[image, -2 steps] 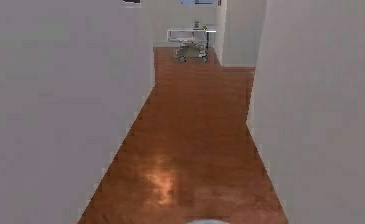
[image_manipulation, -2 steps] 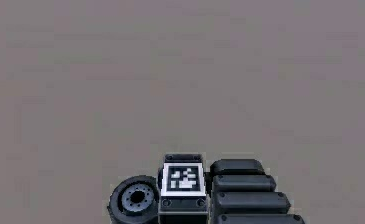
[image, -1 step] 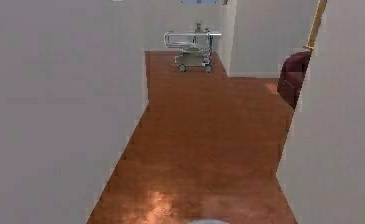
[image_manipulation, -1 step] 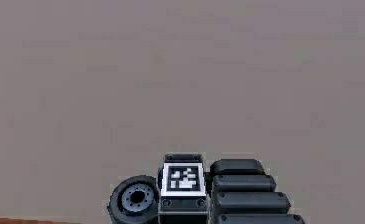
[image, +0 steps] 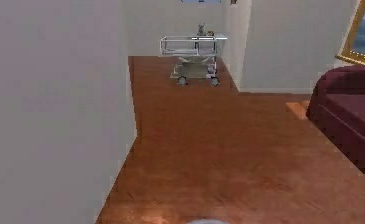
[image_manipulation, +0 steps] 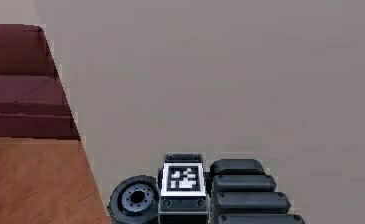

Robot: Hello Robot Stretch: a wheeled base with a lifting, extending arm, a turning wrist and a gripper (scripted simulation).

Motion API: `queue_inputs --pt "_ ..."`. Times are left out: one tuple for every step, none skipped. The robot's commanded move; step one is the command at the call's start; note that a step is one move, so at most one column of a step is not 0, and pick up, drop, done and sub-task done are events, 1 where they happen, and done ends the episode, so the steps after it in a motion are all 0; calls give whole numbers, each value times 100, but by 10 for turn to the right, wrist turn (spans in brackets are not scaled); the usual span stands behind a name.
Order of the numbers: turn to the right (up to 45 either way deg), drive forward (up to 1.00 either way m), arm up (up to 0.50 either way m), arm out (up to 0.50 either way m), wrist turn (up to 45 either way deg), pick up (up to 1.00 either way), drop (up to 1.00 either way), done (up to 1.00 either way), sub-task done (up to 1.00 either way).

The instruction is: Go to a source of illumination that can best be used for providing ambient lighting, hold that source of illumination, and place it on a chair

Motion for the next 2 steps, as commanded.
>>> queue_inputs --pt "0 100 0 0 0 0 0 0 0" --pt "0 100 0 0 0 0 0 0 0"
